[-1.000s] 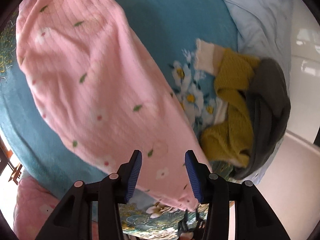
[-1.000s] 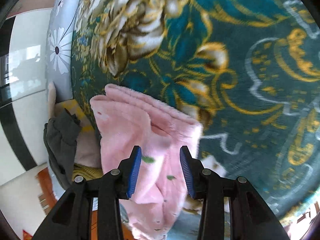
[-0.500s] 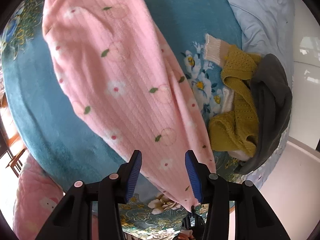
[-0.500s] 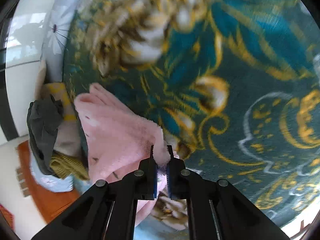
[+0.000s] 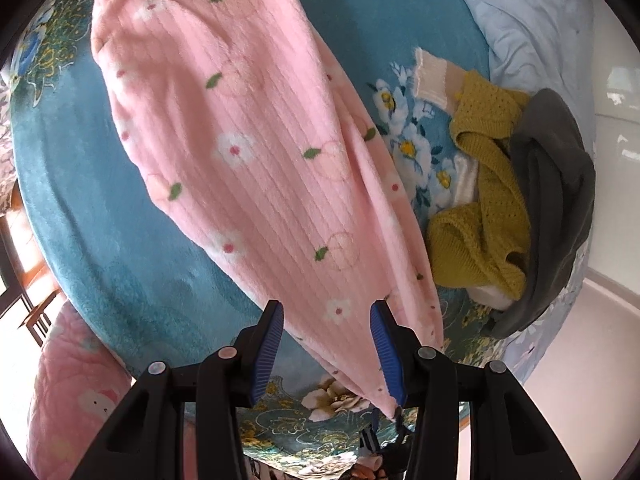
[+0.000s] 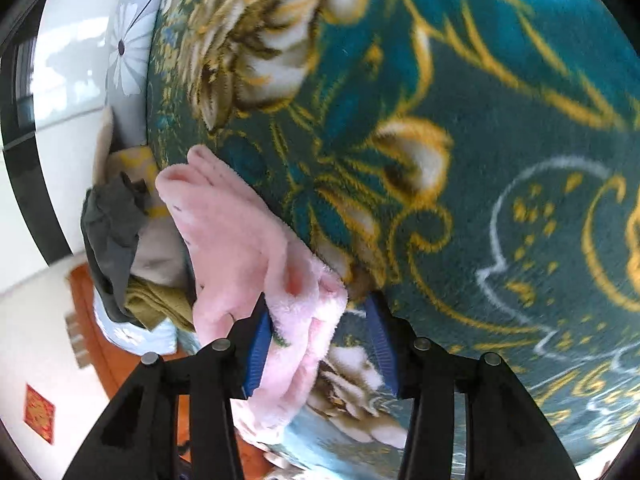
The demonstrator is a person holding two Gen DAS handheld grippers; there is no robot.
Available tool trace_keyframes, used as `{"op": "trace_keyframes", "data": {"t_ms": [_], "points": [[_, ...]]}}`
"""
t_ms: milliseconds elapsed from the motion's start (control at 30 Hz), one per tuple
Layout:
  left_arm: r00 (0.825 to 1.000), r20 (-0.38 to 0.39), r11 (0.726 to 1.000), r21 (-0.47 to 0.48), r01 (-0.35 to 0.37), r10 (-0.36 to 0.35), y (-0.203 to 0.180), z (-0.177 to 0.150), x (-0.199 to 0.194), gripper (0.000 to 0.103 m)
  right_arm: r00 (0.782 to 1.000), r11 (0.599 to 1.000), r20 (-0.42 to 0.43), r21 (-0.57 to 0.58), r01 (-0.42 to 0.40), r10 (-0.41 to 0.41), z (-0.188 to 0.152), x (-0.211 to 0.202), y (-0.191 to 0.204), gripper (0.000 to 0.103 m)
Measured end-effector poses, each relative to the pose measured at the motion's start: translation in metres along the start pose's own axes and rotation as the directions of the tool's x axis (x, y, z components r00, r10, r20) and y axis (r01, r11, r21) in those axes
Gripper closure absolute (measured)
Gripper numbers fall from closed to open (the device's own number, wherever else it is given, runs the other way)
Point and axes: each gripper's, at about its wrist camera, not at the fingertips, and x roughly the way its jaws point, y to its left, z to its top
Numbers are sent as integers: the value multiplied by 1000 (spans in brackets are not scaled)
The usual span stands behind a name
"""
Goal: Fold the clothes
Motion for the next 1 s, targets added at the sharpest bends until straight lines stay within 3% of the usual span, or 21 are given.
{"op": "trace_keyframes", "data": {"t_ms": [167, 233, 367, 467, 567, 633, 700, 767, 867, 1000], "points": [[1000, -8, 1000, -13, -2, 2, 5, -6, 2, 53, 999, 1000, 36, -14, 14, -13, 2, 14, 16, 45], [1000, -8, 1000, -13, -1, 1, 6, -7, 0, 53, 998, 1000, 57, -5, -12, 12, -1, 17, 19, 52], [1000, -3, 1000, -12, 20, -20, 10, -7, -9, 53, 997, 999, 79, 31, 10, -12, -2, 26, 22, 83], [999, 1, 998, -42, 54, -54, 30, 2, -18, 53, 995, 999, 96, 26, 28, -31, -6, 20, 31, 89], [996, 6, 993, -73, 88, -88, 51, 11, -27, 53, 989, 997, 140, -63, 49, -39, -18, 3, 62, 89], [994, 10, 989, -94, 111, -111, 65, 18, -34, 53, 981, 968, 177, -220, 121, -82, -36, -3, 107, 89], [991, 14, 984, -115, 134, -133, 79, 24, -40, 53, 969, 898, 217, -395, 196, -116, -61, -2, 156, 90], [988, 19, 978, -135, 157, -156, 93, 30, -46, 53, 959, 794, 256, -554, 251, -125, -93, 6, 206, 90], [982, 27, 968, -165, 191, -189, 114, 40, -55, 53, 958, 578, 275, -770, 271, -82, -166, 27, 277, 90], [974, 36, 951, -209, 227, -224, 151, 64, -69, 53, 968, 278, 246, -928, 249, -45, -279, 78, 334, 90]]}}
